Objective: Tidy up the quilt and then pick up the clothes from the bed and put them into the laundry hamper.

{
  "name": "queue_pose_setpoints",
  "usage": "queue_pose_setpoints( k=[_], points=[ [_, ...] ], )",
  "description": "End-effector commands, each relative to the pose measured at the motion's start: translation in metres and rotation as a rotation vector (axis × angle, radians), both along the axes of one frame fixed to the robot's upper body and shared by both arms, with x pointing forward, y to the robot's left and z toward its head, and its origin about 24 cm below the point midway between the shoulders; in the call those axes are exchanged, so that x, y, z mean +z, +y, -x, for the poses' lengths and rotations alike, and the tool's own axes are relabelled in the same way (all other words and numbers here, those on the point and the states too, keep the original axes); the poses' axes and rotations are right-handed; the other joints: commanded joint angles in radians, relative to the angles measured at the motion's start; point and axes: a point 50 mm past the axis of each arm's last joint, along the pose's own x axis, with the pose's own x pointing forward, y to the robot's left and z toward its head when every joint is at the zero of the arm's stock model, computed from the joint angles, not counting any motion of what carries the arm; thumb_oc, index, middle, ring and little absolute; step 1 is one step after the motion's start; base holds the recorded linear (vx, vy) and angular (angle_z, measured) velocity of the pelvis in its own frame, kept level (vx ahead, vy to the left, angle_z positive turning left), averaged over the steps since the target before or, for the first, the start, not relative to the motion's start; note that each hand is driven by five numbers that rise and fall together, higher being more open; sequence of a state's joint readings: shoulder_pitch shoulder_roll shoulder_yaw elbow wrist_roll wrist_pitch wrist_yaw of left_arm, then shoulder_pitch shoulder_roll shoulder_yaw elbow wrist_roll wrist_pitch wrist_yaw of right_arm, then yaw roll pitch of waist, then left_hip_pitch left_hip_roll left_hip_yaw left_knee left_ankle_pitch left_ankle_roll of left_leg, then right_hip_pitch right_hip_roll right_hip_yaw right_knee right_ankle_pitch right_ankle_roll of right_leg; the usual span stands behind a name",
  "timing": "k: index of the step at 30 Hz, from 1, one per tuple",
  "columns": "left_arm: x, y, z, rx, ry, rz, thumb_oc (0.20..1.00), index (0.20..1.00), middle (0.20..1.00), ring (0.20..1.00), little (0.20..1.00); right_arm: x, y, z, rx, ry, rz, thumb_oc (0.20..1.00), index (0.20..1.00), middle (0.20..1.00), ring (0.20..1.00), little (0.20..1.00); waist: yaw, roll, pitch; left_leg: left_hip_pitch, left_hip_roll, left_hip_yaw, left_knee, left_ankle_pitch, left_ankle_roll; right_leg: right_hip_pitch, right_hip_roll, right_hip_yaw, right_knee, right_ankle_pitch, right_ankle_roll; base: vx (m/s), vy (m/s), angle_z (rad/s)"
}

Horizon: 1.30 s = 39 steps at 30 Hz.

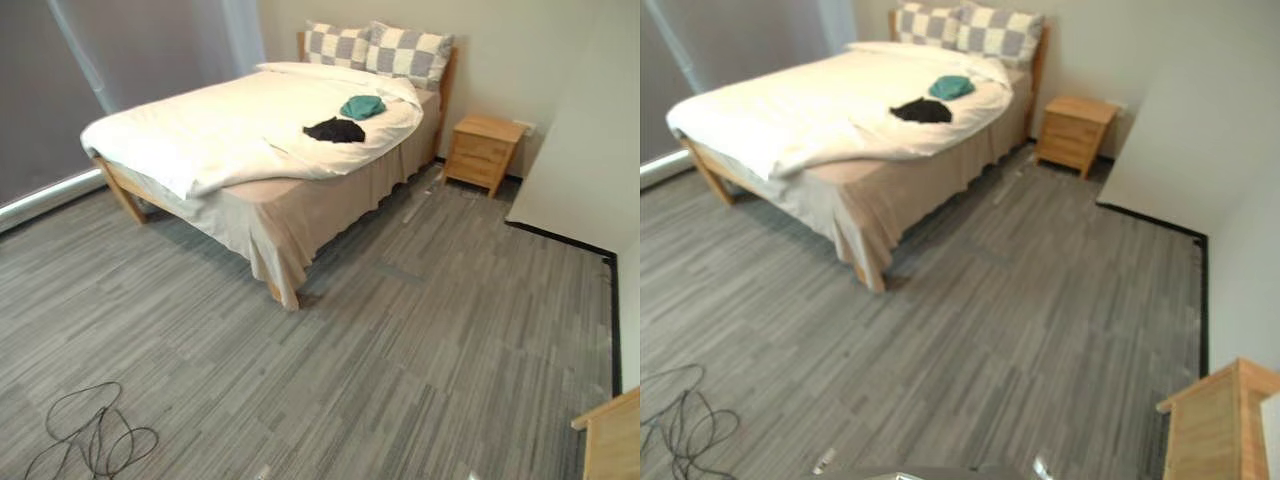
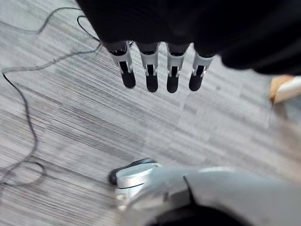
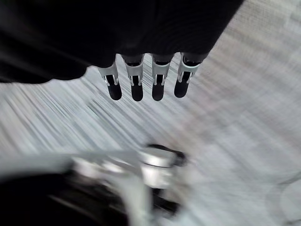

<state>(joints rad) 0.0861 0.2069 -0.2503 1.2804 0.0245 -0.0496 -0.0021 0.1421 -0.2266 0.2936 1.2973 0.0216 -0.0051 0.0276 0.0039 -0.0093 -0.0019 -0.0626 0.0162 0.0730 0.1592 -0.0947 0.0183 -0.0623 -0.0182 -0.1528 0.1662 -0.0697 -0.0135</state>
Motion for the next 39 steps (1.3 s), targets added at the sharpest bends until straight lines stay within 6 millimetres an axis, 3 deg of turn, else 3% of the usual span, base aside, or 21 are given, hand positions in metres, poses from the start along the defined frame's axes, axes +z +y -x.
queue_pose_setpoints(
  k=[1,8,14,18,21,22,23,24,26,28,29,30,31,32,35,36,37,39],
  points=[
    [0.005,0.002,-0.040,-0.119,-0.066,-0.038,1.000,1.000,1.000,1.000,1.000,0.008,-0.019,-0.056,0.052,-0.113,0.060,1.000,1.000,1.000,1.000,1.000,0.003,-0.004,0.089,0.141,-0.028,0.041,-0.246,0.050,0.001,0.155,-0.052,-0.043,-0.239,0.034,0.109,0.02,-0.002,0.18],
    [0.004,0.004,-0.033,-0.148,-0.034,-0.058,1.000,1.000,1.000,1.000,1.000,0.009,-0.023,-0.058,0.052,-0.120,0.072,1.000,1.000,1.000,1.000,1.000,-0.001,0.001,0.102,0.148,-0.025,0.046,-0.246,0.044,0.002,0.159,-0.052,-0.036,-0.240,0.028,0.108,0.02,0.000,-0.05],
    [0.004,0.002,-0.037,-0.155,-0.050,-0.057,1.000,1.000,1.000,1.000,1.000,0.010,-0.026,-0.058,0.056,-0.115,0.086,1.000,1.000,1.000,1.000,1.000,-0.005,0.008,0.124,0.143,-0.027,0.050,-0.246,0.039,0.003,0.151,-0.053,-0.028,-0.240,0.027,0.108,0.05,0.015,-0.04],
    [0.006,0.002,-0.046,-0.125,-0.088,-0.056,1.000,1.000,1.000,1.000,1.000,0.012,-0.027,-0.068,0.071,-0.139,0.098,1.000,1.000,1.000,1.000,1.000,-0.001,0.011,0.144,0.118,-0.030,0.056,-0.246,0.037,0.012,0.119,-0.058,-0.016,-0.226,0.027,0.115,0.00,0.036,-0.12],
    [0.009,0.006,-0.054,-0.082,-0.115,-0.058,1.000,1.000,1.000,1.000,1.000,0.014,-0.026,-0.077,0.063,-0.163,0.095,1.000,1.000,1.000,1.000,1.000,0.014,0.010,0.156,0.092,-0.030,0.077,-0.243,0.028,0.029,0.037,-0.065,-0.027,-0.086,0.006,0.128,-0.01,0.038,-0.18],
    [0.009,0.008,-0.055,-0.065,-0.114,-0.063,1.000,1.000,1.000,1.000,1.000,0.014,-0.026,-0.079,0.050,-0.170,0.091,1.000,1.000,1.000,1.000,1.000,0.016,0.011,0.162,0.091,-0.029,0.083,-0.232,0.021,0.034,0.005,-0.074,-0.042,0.000,0.003,0.152,0.11,0.125,-0.20],
    [0.010,0.015,-0.051,-0.026,-0.100,-0.078,1.000,1.000,1.000,1.000,1.000,0.015,-0.030,-0.078,0.028,-0.176,0.096,1.000,1.000,1.000,1.000,1.000,-0.001,0.027,0.181,0.108,-0.021,0.084,-0.206,-0.006,0.044,-0.073,-0.100,-0.071,0.204,0.041,0.199,0.10,0.106,-0.30],
    [0.010,0.015,-0.051,-0.026,-0.100,-0.078,1.000,1.000,1.000,1.000,1.000,0.015,-0.030,-0.078,0.028,-0.177,0.097,1.000,1.000,1.000,1.000,1.000,-0.001,0.025,0.180,0.105,-0.024,0.084,-0.204,-0.006,0.045,-0.079,-0.103,-0.069,0.212,0.038,0.200,0.14,0.121,-0.36],
    [0.012,0.020,-0.055,0.010,-0.107,-0.084,1.000,1.000,1.000,1.000,1.000,0.016,-0.032,-0.081,-0.030,-0.201,0.095,1.000,1.000,1.000,1.000,1.000,-0.038,0.052,0.226,0.174,0.002,0.057,-0.206,-0.019,0.049,-0.211,-0.088,-0.042,0.441,0.072,0.200,0.34,0.065,-0.12],
    [0.012,0.021,-0.057,0.007,-0.112,-0.091,1.000,1.000,1.000,1.000,1.000,0.016,-0.031,-0.080,-0.038,-0.201,0.094,1.000,1.000,1.000,1.000,1.000,-0.049,0.051,0.234,0.203,0.002,0.051,-0.220,-0.030,0.042,-0.232,-0.093,-0.051,0.388,0.065,0.192,0.32,-0.030,0.18],
    [0.012,0.021,-0.058,-0.002,-0.114,-0.094,1.000,1.000,1.000,1.000,1.000,0.015,-0.030,-0.077,-0.043,-0.194,0.090,1.000,1.000,1.000,1.000,1.000,-0.059,0.047,0.238,0.225,0.000,0.043,-0.234,-0.044,0.033,-0.240,-0.103,-0.056,0.301,0.056,0.181,0.52,-0.172,0.28],
    [0.013,0.020,-0.060,-0.029,-0.116,-0.103,1.000,1.000,1.000,1.000,1.000,0.014,-0.030,-0.075,-0.048,-0.180,0.085,1.000,1.000,1.000,1.000,1.000,-0.076,0.037,0.246,0.274,-0.008,0.025,-0.246,-0.087,0.015,-0.246,-0.134,-0.059,0.047,0.087,0.167,0.52,-0.171,0.28],
    [0.013,0.020,-0.060,-0.029,-0.116,-0.103,1.000,1.000,1.000,1.000,1.000,0.014,-0.030,-0.075,-0.047,-0.181,0.085,1.000,1.000,1.000,1.000,1.000,-0.077,0.038,0.247,0.274,-0.007,0.024,-0.246,-0.086,0.014,-0.242,-0.134,-0.061,0.040,0.092,0.167,0.78,-0.265,0.46],
    [0.013,0.019,-0.060,-0.041,-0.118,-0.110,1.000,1.000,1.000,1.000,1.000,0.013,-0.027,-0.075,-0.063,-0.186,0.072,1.000,1.000,1.000,1.000,1.000,-0.097,0.032,0.249,0.319,-0.004,0.006,-0.246,-0.132,-0.012,-0.280,-0.162,-0.050,-0.159,0.150,0.181,0.63,-0.205,0.48],
    [0.012,0.019,-0.056,-0.046,-0.110,-0.111,1.000,1.000,1.000,1.000,1.000,0.012,-0.027,-0.069,-0.092,-0.181,0.059,1.000,1.000,1.000,1.000,1.000,-0.123,0.046,0.250,0.380,0.020,-0.001,-0.246,-0.182,-0.032,-0.323,-0.178,-0.015,-0.181,0.177,0.196,0.76,-0.224,0.45],
    [0.011,0.021,-0.052,-0.049,-0.099,-0.115,1.000,1.000,1.000,1.000,1.000,0.010,-0.028,-0.057,-0.077,-0.136,0.060,1.000,1.000,1.000,1.000,1.000,-0.131,0.044,0.236,0.420,0.036,-0.008,-0.230,-0.163,-0.045,-0.311,-0.171,-0.010,-0.147,0.212,0.187,0.74,-0.262,0.43],
    [0.011,0.020,-0.051,-0.054,-0.091,-0.112,1.000,1.000,1.000,1.000,1.000,0.010,-0.031,-0.052,-0.057,-0.104,0.075,1.000,1.000,1.000,1.000,1.000,-0.132,0.051,0.232,0.412,0.064,-0.004,-0.159,-0.125,-0.060,-0.294,-0.151,-0.016,-0.134,0.210,0.167,0.92,-0.384,0.41],
    [0.011,0.017,-0.054,-0.047,-0.106,-0.101,1.000,1.000,1.000,1.000,1.000,0.011,-0.037,-0.049,-0.016,-0.079,0.105,1.000,1.000,1.000,1.000,1.000,-0.125,0.058,0.225,0.315,0.110,0.013,0.102,0.074,-0.094,-0.229,-0.093,-0.026,-0.129,0.190,0.121,0.47,-0.300,0.46]
  ],
)
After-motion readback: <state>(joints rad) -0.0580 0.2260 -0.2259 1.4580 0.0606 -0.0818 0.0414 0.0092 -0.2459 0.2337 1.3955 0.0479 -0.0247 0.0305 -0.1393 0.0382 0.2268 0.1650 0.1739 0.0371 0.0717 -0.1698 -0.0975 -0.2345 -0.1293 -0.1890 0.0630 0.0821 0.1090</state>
